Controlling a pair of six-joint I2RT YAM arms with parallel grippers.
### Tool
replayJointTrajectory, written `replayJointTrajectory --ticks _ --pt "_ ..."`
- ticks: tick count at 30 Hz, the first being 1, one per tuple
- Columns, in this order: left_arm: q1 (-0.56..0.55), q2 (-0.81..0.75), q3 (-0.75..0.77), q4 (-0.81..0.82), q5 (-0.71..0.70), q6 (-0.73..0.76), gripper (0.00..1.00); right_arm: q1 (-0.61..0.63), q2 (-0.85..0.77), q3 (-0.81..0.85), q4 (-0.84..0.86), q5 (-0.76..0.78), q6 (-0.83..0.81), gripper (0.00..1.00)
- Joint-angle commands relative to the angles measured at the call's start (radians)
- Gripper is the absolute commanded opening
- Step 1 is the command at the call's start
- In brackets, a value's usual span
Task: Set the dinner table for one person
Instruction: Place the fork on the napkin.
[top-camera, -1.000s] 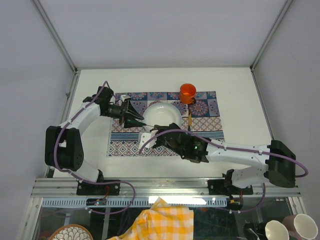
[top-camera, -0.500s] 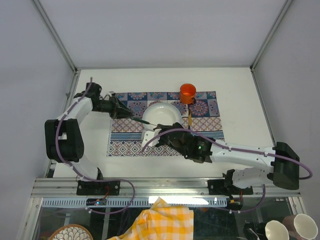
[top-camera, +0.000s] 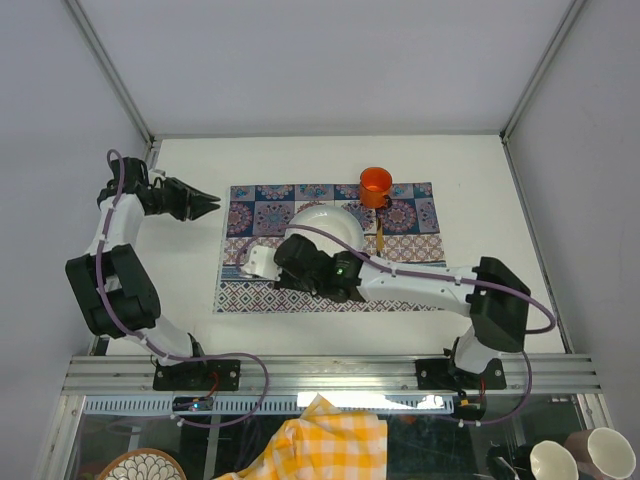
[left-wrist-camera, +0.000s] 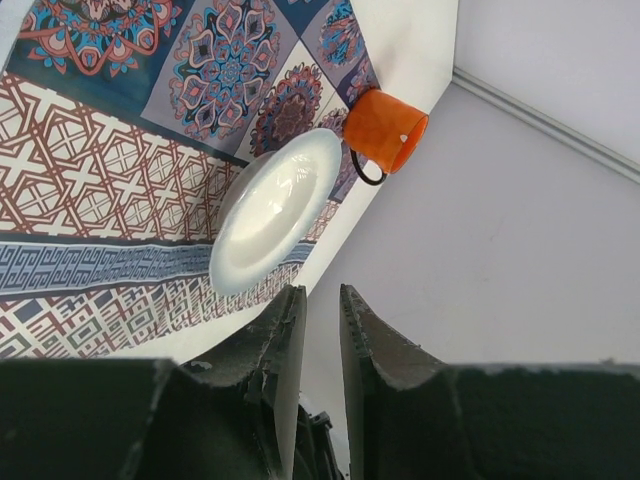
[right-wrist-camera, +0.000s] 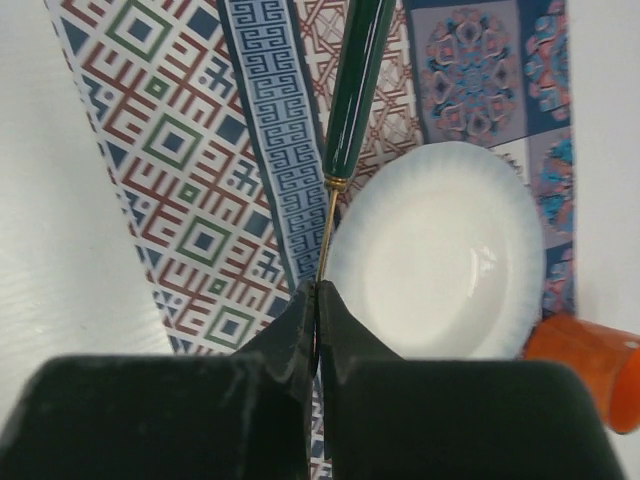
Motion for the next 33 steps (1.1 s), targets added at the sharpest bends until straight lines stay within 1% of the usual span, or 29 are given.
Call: replayJointTrajectory --ticks 1,6,9,14,22,23,25,27,28,31,33 --pt "0.002 -0.089 -0.026 0.019 -0.012 -0.017 0.22 -0.021 0.089 0.155 -0.098 -0.112 0.198 0.0" --pt "0.019 -0.136 -0.026 0.02 -0.043 -0.033 0.22 -0.026 0.263 0.341 -0.201 -0.193 0.273 0.0" --pt "0.028 -0.141 -0.013 0.018 -0.034 -0.037 0.23 -0.025 0.344 0.415 -0.238 -0.262 0.301 0.0" --pt "0.036 -0.122 -0.034 0.016 0.001 -0.036 0.23 -0.024 0.418 0.458 -0.245 -0.318 0.328 0.0" --pt "0.039 -0.117 -0.062 0.023 0.006 -0.033 0.23 -0.031 0.481 0.477 -0.258 -0.292 0.337 0.01" --pt "0.038 -0.116 -0.062 0.022 0.01 -0.032 0.23 -0.034 0.491 0.482 -0.261 -0.291 0.336 0.07" --pt "0.039 -0.114 -0.062 0.023 0.015 -0.028 0.23 -0.036 0.501 0.49 -0.262 -0.288 0.338 0.17" --pt "0.038 -0.112 -0.065 0.023 0.017 -0.024 0.23 -0.038 0.506 0.491 -0.259 -0.286 0.339 0.19" --pt "0.038 -0.111 -0.067 0.022 0.015 -0.021 0.23 -0.037 0.506 0.489 -0.257 -0.284 0.34 0.22" --pt "0.039 -0.107 -0.07 0.022 0.02 -0.015 0.23 -0.039 0.5 0.483 -0.252 -0.276 0.342 0.38" --pt "0.039 -0.105 -0.056 0.022 0.029 -0.008 0.23 -0.04 0.481 0.466 -0.244 -0.272 0.343 0.5"
